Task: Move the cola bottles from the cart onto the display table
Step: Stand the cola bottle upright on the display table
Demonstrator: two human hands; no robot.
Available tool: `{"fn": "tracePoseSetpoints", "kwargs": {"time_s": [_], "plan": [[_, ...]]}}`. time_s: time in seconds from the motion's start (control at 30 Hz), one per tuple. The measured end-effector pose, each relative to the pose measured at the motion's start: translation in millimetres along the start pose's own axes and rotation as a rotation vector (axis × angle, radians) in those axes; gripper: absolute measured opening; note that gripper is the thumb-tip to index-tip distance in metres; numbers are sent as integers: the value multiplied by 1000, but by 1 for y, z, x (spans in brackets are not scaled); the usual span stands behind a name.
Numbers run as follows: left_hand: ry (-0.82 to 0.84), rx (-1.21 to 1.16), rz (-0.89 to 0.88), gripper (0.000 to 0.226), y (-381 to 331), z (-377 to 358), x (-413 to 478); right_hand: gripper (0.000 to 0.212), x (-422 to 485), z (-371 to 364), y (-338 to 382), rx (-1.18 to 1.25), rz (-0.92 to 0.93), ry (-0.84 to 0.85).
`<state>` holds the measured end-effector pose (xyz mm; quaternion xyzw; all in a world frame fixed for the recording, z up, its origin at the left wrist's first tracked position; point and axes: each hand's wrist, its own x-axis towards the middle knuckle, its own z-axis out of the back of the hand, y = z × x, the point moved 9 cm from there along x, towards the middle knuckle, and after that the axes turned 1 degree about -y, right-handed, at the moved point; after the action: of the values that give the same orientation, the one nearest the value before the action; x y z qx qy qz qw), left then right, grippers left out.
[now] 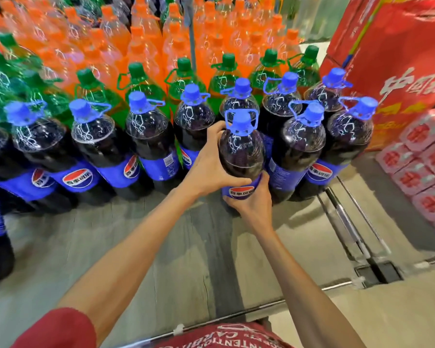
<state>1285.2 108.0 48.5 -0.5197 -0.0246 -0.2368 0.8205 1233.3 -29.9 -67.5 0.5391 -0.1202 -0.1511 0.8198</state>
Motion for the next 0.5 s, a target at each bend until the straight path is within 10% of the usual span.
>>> {"fn": "tracePoseSetpoints", "kwargs": {"time_s": [0.5], "plan": [[3, -5, -77, 117, 15, -5, 11, 95, 12, -2, -13, -76, -31, -83]]}}
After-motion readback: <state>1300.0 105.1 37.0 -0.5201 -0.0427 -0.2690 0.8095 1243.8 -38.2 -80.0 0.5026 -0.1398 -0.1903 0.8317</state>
